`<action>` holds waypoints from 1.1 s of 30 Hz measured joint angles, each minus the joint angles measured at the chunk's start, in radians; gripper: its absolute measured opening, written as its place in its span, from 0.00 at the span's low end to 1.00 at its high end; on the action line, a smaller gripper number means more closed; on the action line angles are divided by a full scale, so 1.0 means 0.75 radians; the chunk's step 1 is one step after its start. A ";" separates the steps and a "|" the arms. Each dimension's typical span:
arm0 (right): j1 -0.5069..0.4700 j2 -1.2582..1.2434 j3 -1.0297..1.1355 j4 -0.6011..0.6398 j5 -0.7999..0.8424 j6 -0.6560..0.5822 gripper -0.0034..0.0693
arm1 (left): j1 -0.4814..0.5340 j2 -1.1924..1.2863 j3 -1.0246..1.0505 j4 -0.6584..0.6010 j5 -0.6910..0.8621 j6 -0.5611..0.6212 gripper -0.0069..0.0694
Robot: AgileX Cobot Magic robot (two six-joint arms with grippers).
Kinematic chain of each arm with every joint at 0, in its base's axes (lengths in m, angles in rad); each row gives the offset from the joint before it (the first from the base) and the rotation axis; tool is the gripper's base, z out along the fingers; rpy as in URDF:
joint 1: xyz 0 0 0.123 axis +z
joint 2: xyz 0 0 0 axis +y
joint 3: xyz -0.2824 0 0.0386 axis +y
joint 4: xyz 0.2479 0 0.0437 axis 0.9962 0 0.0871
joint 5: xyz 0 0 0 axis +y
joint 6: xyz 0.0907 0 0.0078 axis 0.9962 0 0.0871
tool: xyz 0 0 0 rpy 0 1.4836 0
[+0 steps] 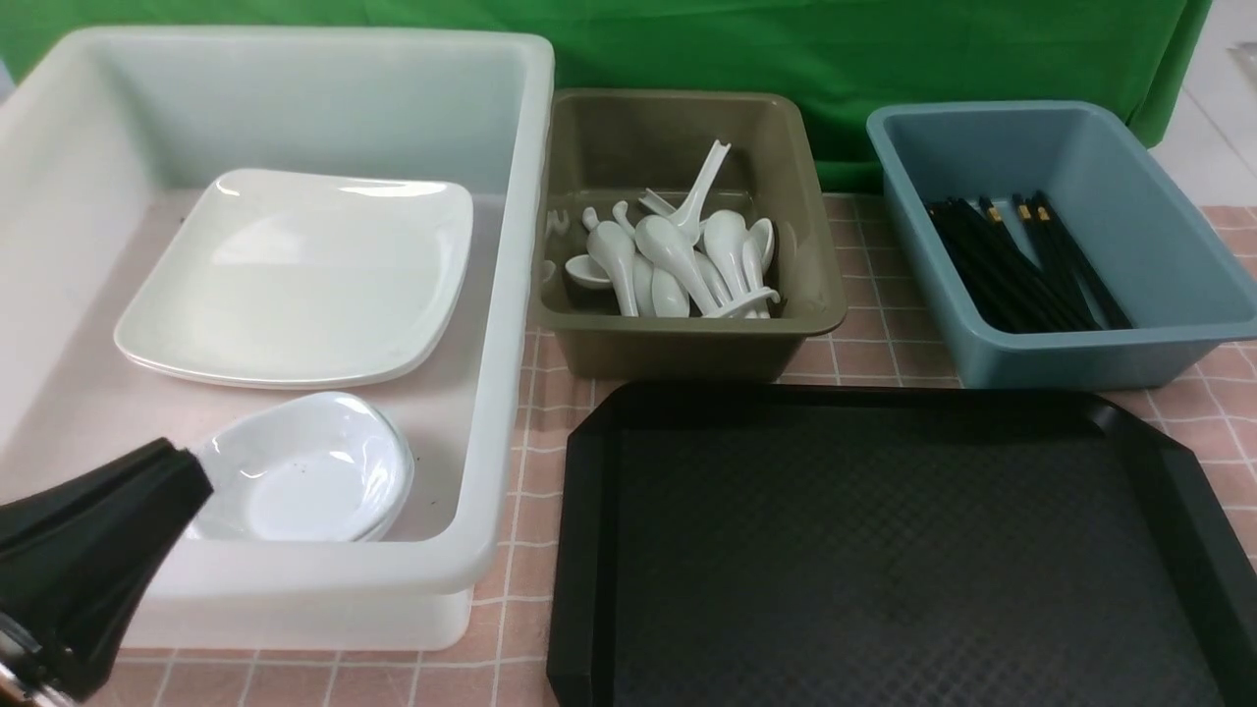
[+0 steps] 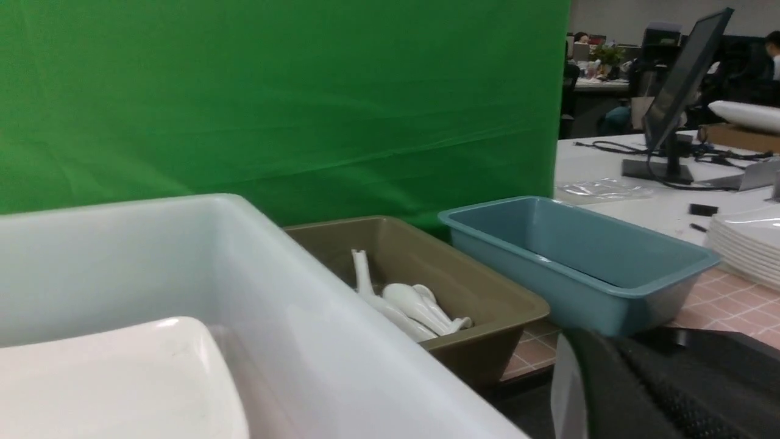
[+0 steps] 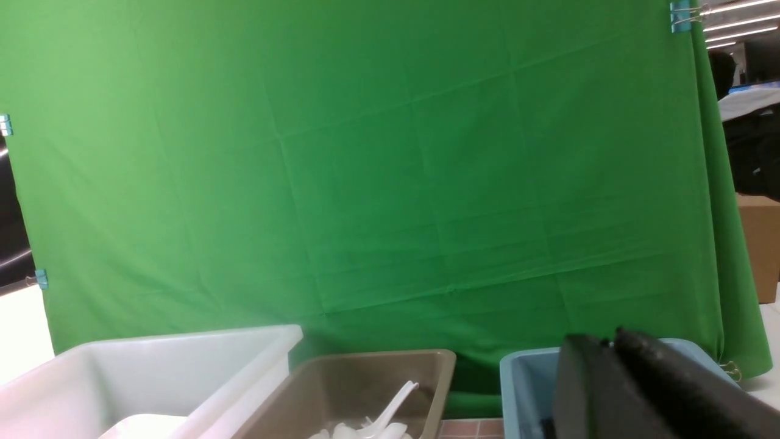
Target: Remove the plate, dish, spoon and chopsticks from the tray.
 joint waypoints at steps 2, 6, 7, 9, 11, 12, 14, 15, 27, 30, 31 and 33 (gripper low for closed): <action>0.000 0.000 0.000 0.000 0.000 0.000 0.20 | 0.094 -0.068 0.058 0.000 0.003 0.003 0.10; 0.000 0.000 0.000 0.000 0.000 0.000 0.21 | 0.335 -0.224 0.180 0.001 0.009 0.009 0.10; 0.000 0.000 0.000 0.000 0.000 0.000 0.23 | 0.404 -0.279 0.219 0.003 0.026 0.008 0.10; 0.000 0.000 0.000 0.000 0.000 0.000 0.23 | 0.484 -0.332 0.239 0.017 0.076 -0.001 0.10; 0.000 0.000 0.000 0.000 0.000 0.000 0.24 | 0.534 -0.375 0.240 0.041 0.196 -0.001 0.10; 0.000 0.000 0.000 0.000 0.000 0.000 0.24 | 0.546 -0.382 0.240 0.057 0.250 -0.001 0.10; 0.000 0.000 0.000 0.000 0.000 0.000 0.25 | 0.562 -0.388 0.243 0.077 0.373 -0.001 0.10; 0.000 0.000 0.000 0.000 0.000 0.000 0.26 | 0.563 -0.388 0.243 0.080 0.392 -0.001 0.10; 0.000 0.000 0.000 0.000 0.000 0.000 0.29 | 0.567 -0.388 0.244 0.091 0.453 -0.001 0.11; 0.000 0.000 0.000 0.000 0.000 0.000 0.29 | 0.567 -0.388 0.244 0.091 0.455 -0.001 0.12; 0.000 0.000 0.000 0.000 0.000 0.000 0.29 | 0.567 -0.388 0.244 0.091 0.455 -0.001 0.12; 0.000 0.000 0.000 0.000 0.000 0.000 0.29 | 0.567 -0.388 0.244 0.091 0.456 -0.001 0.12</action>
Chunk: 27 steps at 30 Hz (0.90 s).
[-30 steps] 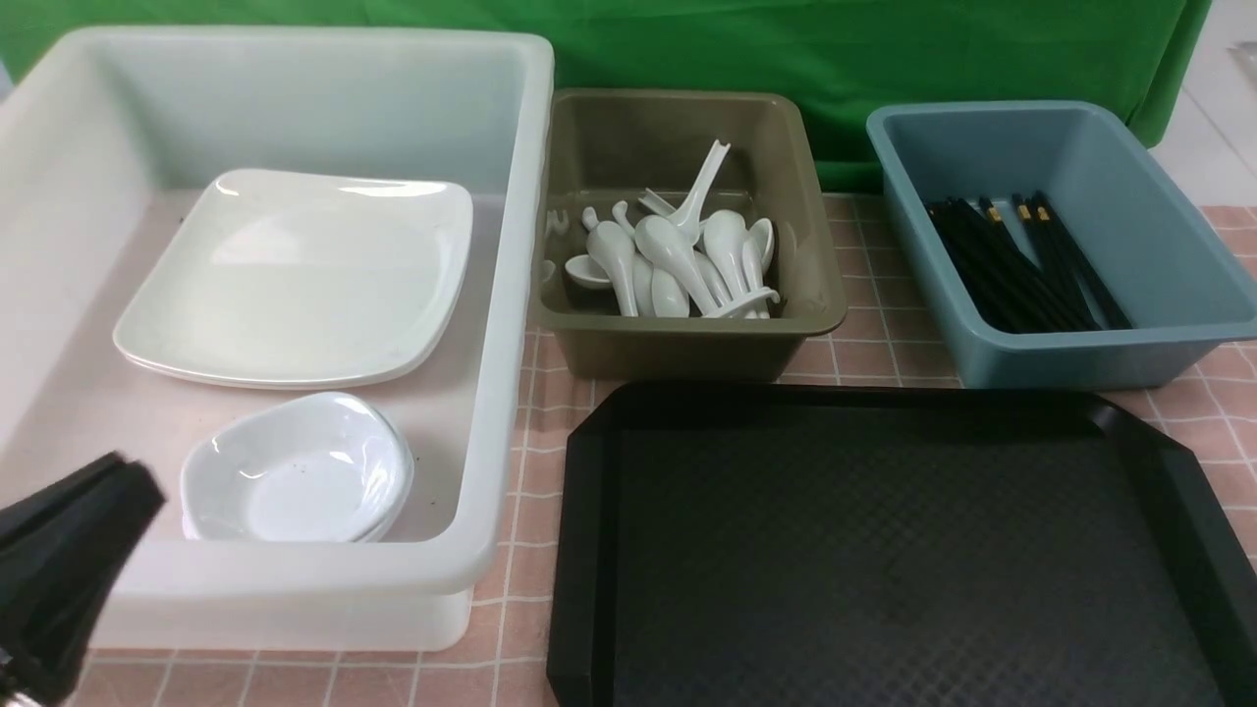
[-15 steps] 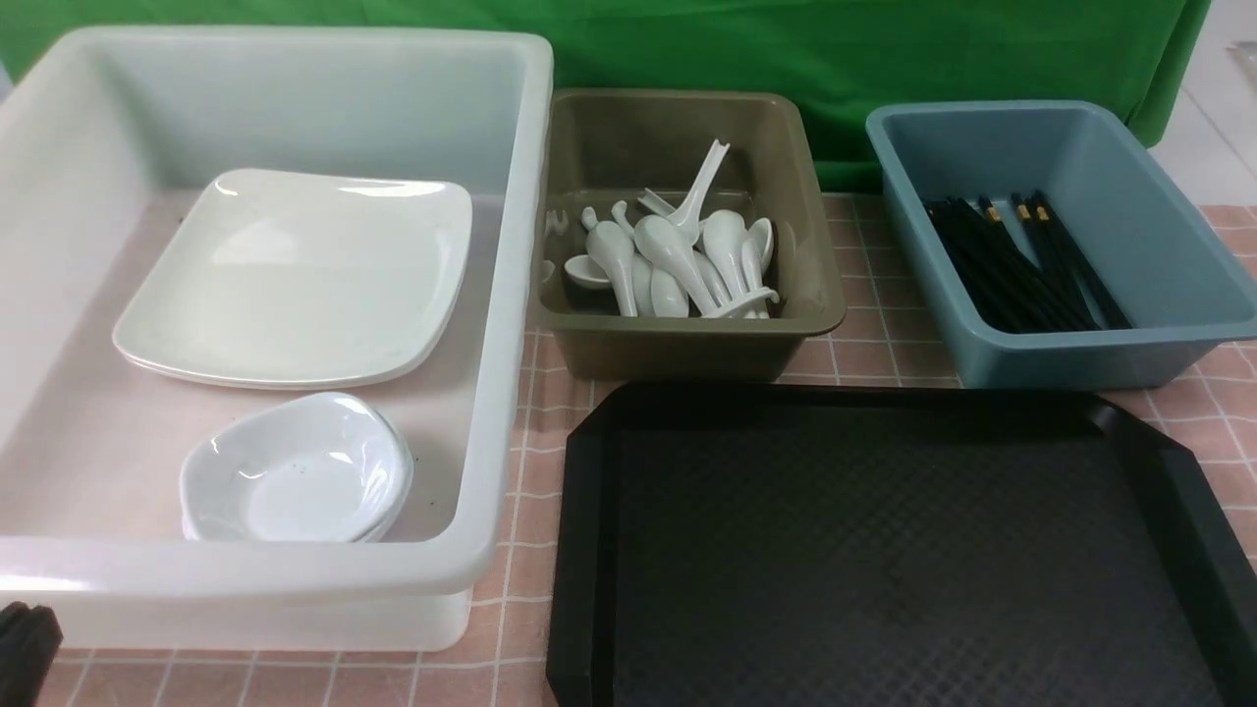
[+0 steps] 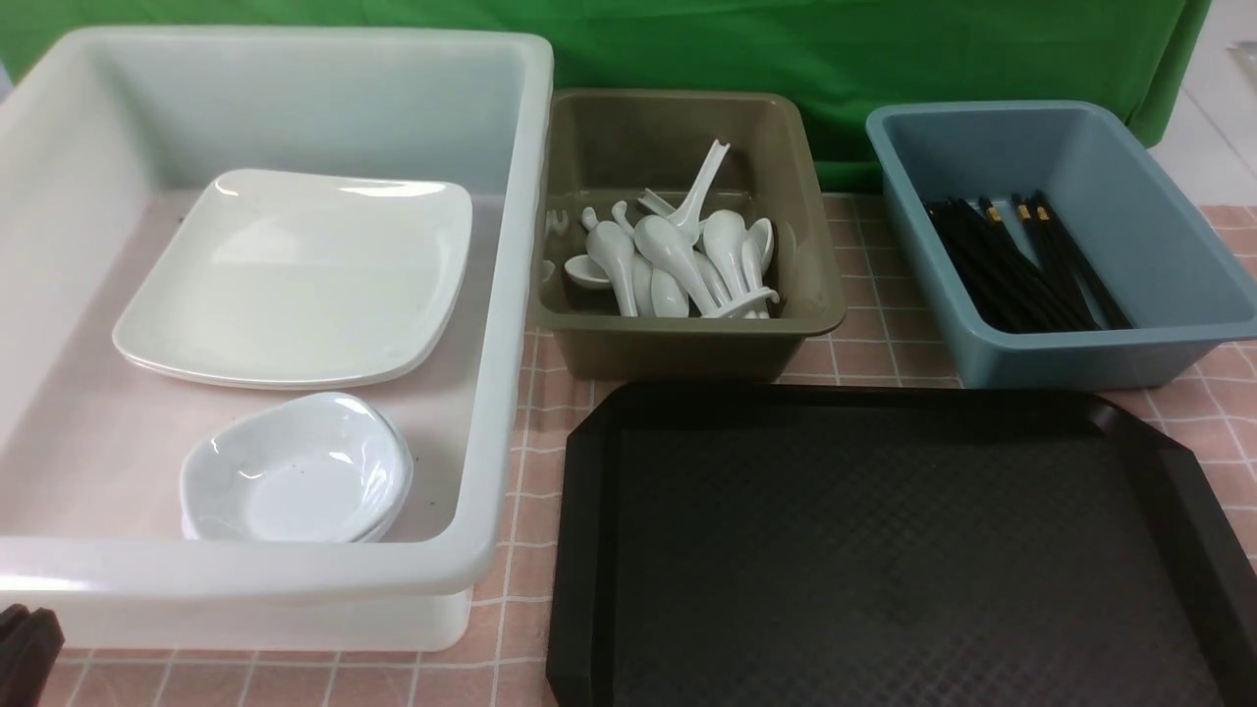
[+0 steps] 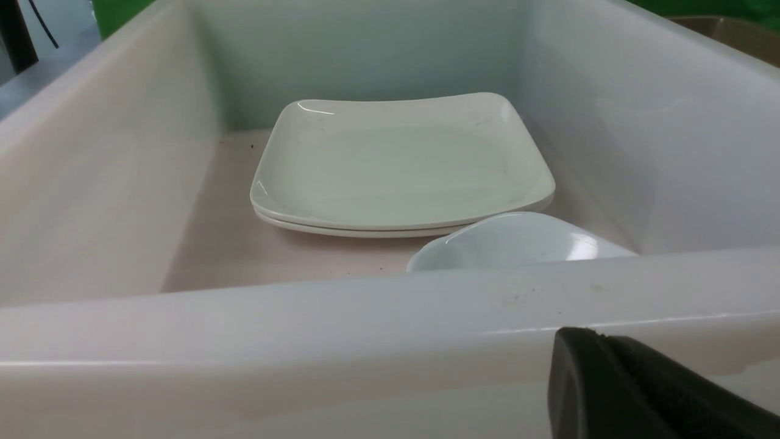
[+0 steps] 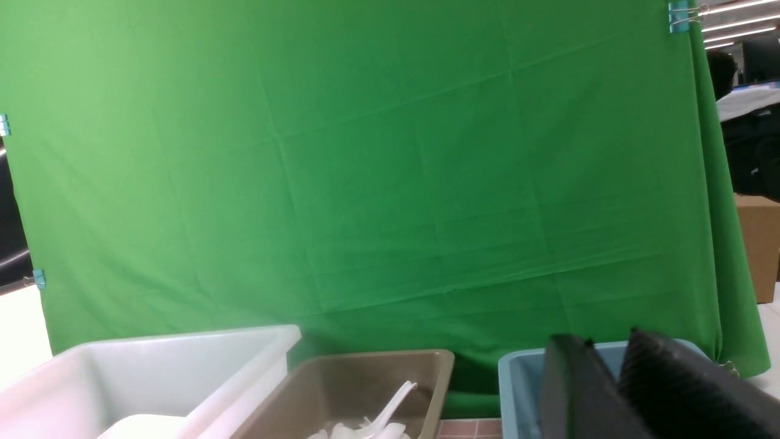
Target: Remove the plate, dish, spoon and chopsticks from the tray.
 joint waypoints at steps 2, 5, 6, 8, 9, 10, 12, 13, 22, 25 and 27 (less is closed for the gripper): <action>0.000 0.000 0.000 0.000 0.000 0.000 0.29 | 0.000 0.000 0.000 0.000 0.000 0.000 0.12; 0.000 0.000 0.000 0.000 0.000 0.000 0.29 | 0.000 0.000 0.000 0.000 0.001 0.000 0.12; 0.000 0.000 0.000 0.000 0.000 0.000 0.29 | 0.000 0.000 0.000 0.000 0.001 0.000 0.12; 0.000 0.000 0.000 0.000 0.000 0.000 0.29 | 0.000 0.000 0.000 0.000 0.001 0.000 0.12; 0.000 0.000 0.000 0.000 0.000 0.000 0.29 | 0.000 0.000 0.000 0.000 0.001 0.000 0.12; 0.000 0.000 0.000 0.000 0.000 0.000 0.29 | 0.000 0.000 0.000 0.000 0.001 0.000 0.12; 0.000 0.000 0.000 0.000 0.000 0.000 0.29 | 0.000 0.000 0.000 0.000 0.001 0.001 0.12; 0.000 0.000 0.000 0.000 0.000 0.000 0.29 | 0.000 0.000 0.000 0.000 0.001 0.001 0.12; 0.000 0.006 0.031 -0.005 0.058 -0.172 0.31 | 0.000 0.000 0.000 0.000 0.004 0.004 0.12; 0.000 0.022 0.078 -0.008 0.071 -0.192 0.32 | 0.000 0.000 0.000 0.000 0.007 0.004 0.12; 0.000 0.028 0.116 -0.009 0.076 -0.210 0.32 | 0.000 0.000 0.000 0.000 0.007 0.005 0.12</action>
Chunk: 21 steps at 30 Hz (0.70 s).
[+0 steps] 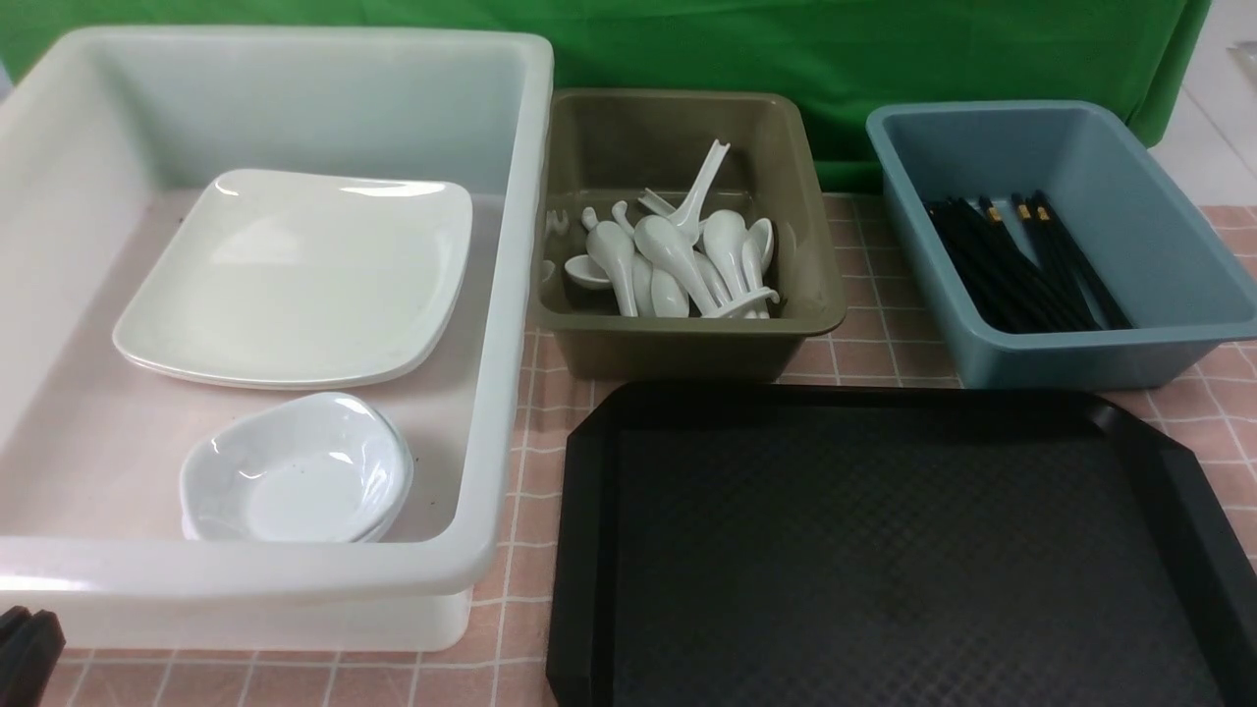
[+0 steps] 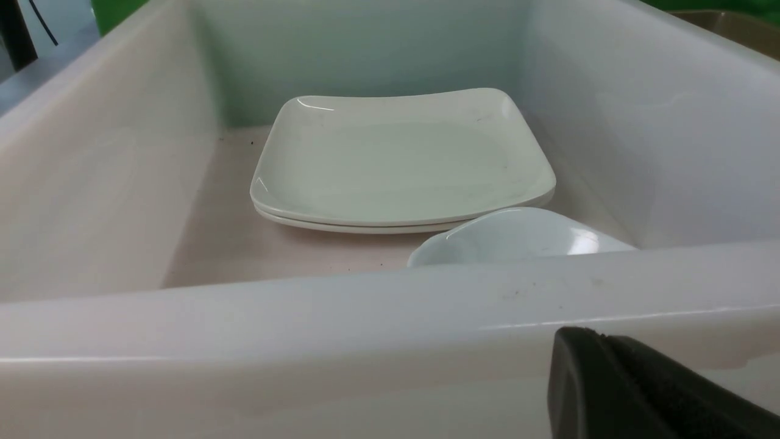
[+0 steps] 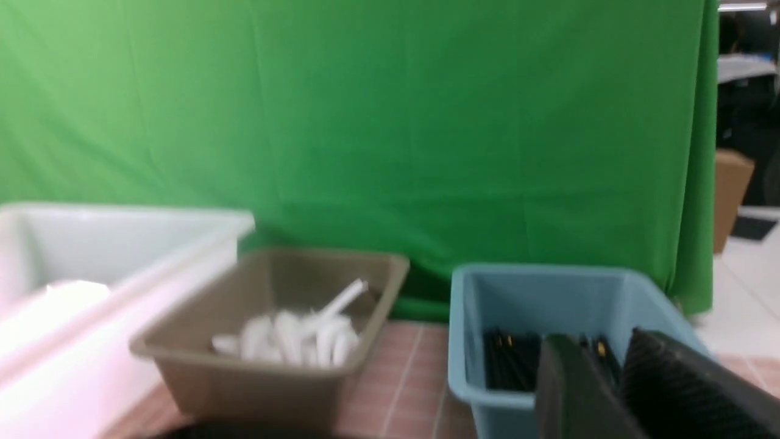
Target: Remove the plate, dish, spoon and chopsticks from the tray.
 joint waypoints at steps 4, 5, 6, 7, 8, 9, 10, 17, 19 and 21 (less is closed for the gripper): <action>-0.003 -0.001 0.076 0.000 0.005 -0.020 0.32 | 0.000 0.000 0.000 0.000 0.000 0.000 0.12; -0.003 -0.003 0.081 0.000 0.005 -0.023 0.32 | 0.000 0.000 0.000 0.000 0.000 0.000 0.12; -0.032 -0.025 0.129 0.000 0.008 -0.029 0.32 | 0.000 0.000 0.000 0.000 0.000 0.000 0.12; -0.064 -0.025 0.164 0.000 0.008 -0.031 0.33 | 0.000 0.000 0.000 0.000 0.000 0.000 0.12; -0.105 -0.025 0.205 0.000 0.011 -0.034 0.33 | 0.000 0.000 0.000 0.000 0.000 0.000 0.12; -0.114 -0.025 0.223 0.000 0.011 -0.036 0.33 | 0.000 0.000 0.000 0.000 0.000 0.000 0.12; -0.172 -0.025 0.278 -0.001 0.011 -0.037 0.33 | 0.000 0.000 0.000 0.000 0.000 0.002 0.12; -0.315 -0.024 0.364 -0.015 0.131 -0.056 0.35 | 0.000 0.000 0.000 0.000 0.001 0.005 0.12; -0.319 -0.024 0.364 -0.018 0.133 -0.071 0.36 | 0.000 0.000 0.000 0.000 0.001 0.006 0.12; -0.319 -0.024 0.363 -0.019 0.135 -0.069 0.36 | 0.000 0.000 0.000 0.000 0.001 0.006 0.12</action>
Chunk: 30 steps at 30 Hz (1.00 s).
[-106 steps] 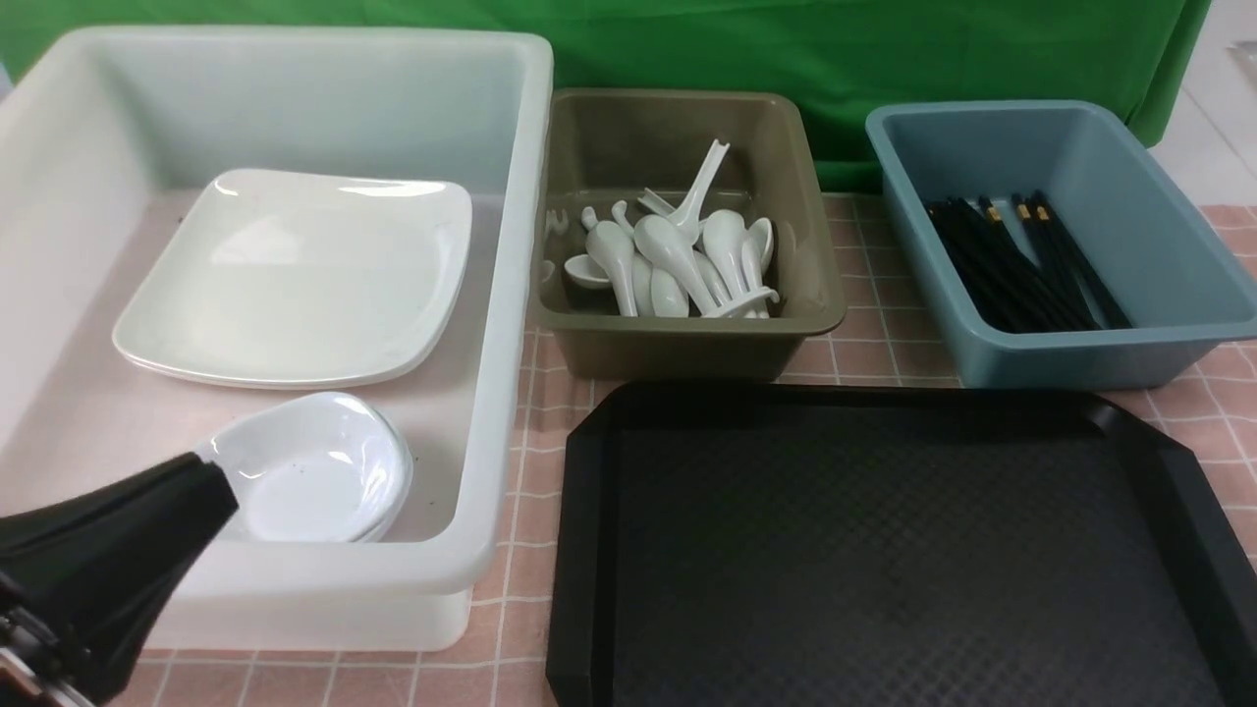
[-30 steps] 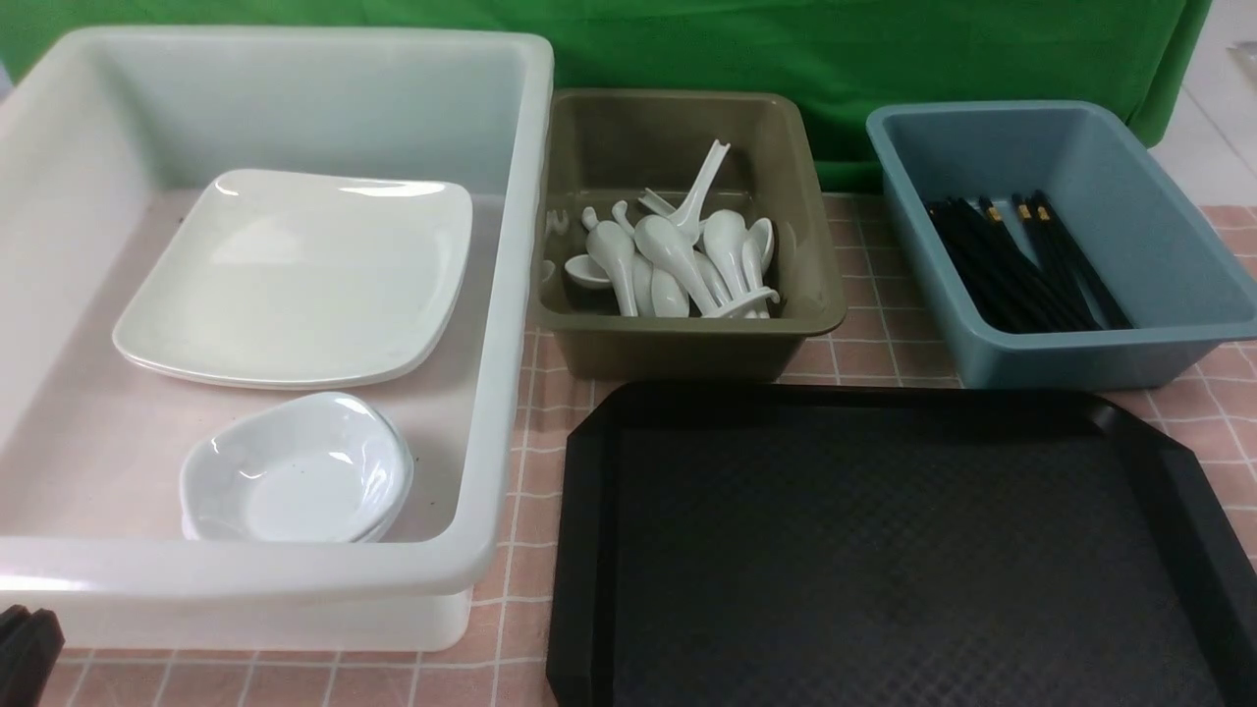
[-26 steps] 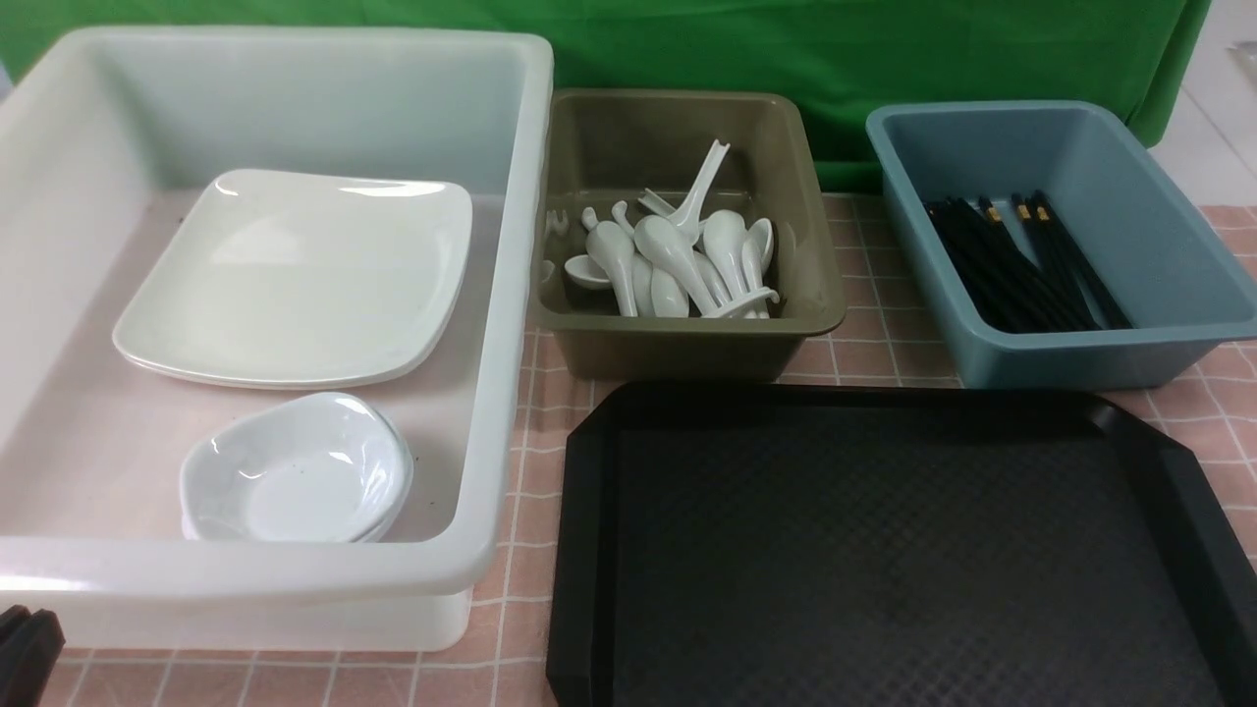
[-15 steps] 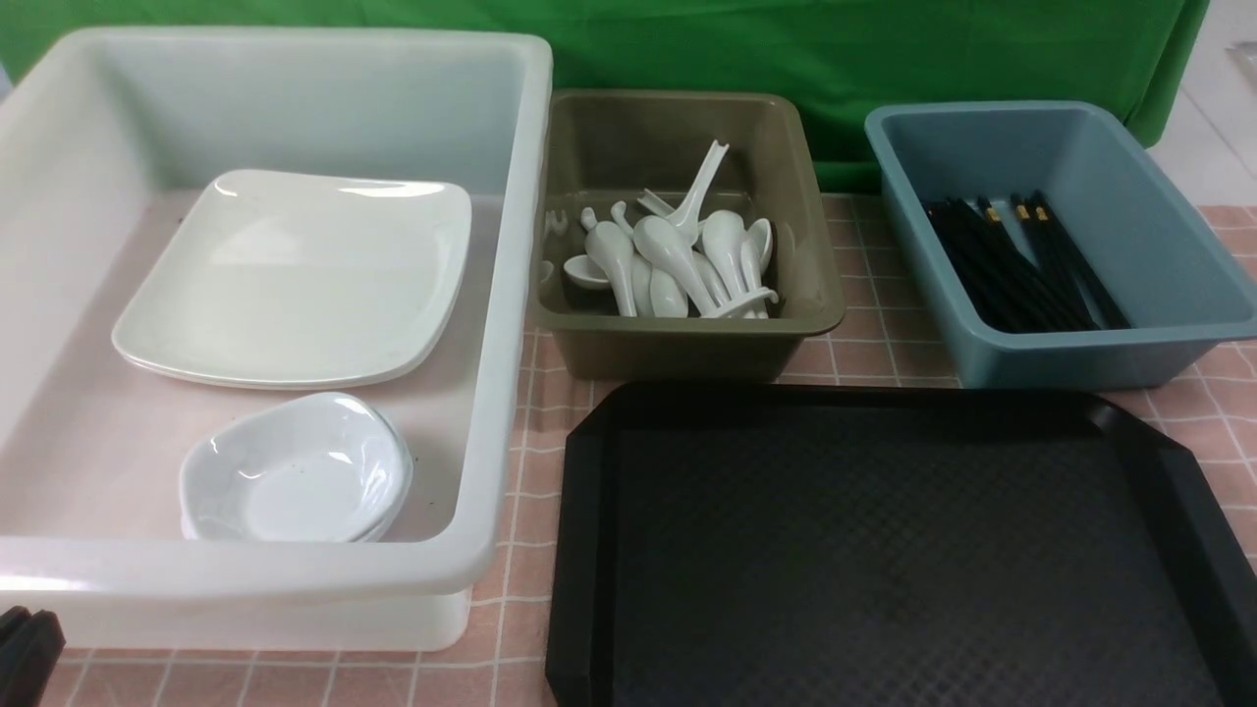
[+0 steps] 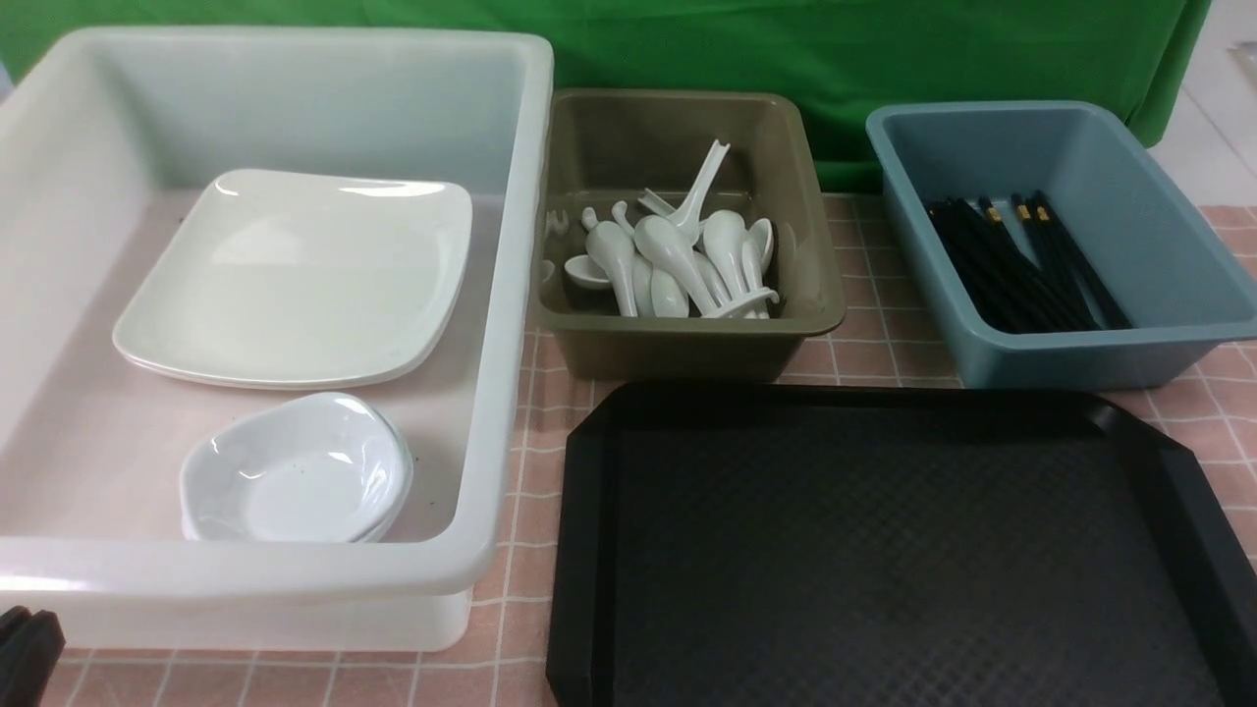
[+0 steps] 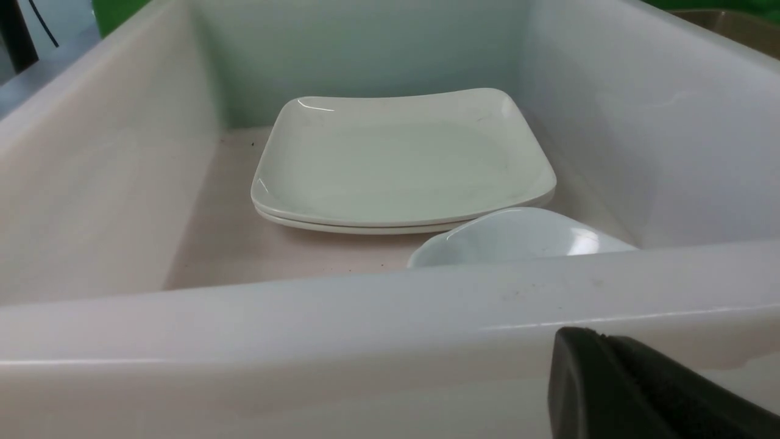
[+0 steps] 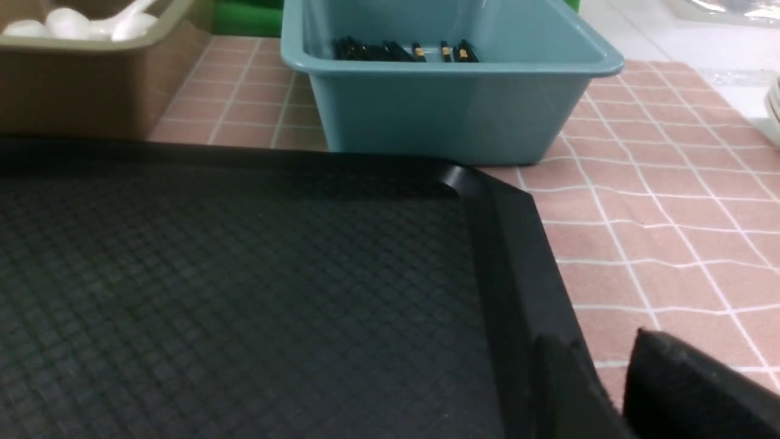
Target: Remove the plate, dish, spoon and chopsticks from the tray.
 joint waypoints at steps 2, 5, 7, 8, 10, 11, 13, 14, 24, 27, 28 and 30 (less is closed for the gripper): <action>0.000 0.000 0.000 0.000 0.000 0.005 0.37 | 0.000 0.000 0.000 0.000 0.000 0.000 0.12; 0.000 0.000 0.000 0.000 0.000 0.014 0.37 | 0.000 0.000 0.000 0.000 0.000 0.000 0.12; 0.000 0.000 0.000 0.000 0.001 0.014 0.38 | 0.000 0.000 0.000 0.000 0.000 0.000 0.12; 0.000 0.000 0.000 0.000 0.001 0.014 0.38 | 0.000 0.000 0.000 0.000 0.000 0.000 0.12; 0.000 0.000 0.000 0.000 0.001 0.014 0.38 | 0.000 0.000 0.000 0.000 0.000 0.000 0.12; 0.000 0.000 0.000 0.000 0.001 0.014 0.38 | 0.000 0.000 0.000 0.000 0.000 0.000 0.12; 0.000 0.000 0.000 0.000 0.001 0.014 0.38 | 0.000 0.000 0.000 0.000 0.000 0.002 0.12; 0.000 0.000 0.000 0.000 0.001 0.014 0.38 | 0.000 0.000 0.000 0.000 0.000 0.005 0.12; 0.000 0.000 0.000 -0.001 0.001 0.033 0.38 | 0.000 0.000 0.000 0.000 0.000 0.005 0.12; 0.000 0.000 0.000 -0.001 0.001 0.034 0.38 | 0.000 0.000 0.000 0.000 0.000 0.005 0.12; 0.000 0.000 0.000 -0.001 0.001 0.036 0.38 | 0.000 0.000 0.000 0.000 0.000 0.005 0.12; 0.000 0.000 0.000 -0.001 0.001 0.038 0.38 | 0.000 0.000 0.000 0.000 0.000 0.005 0.12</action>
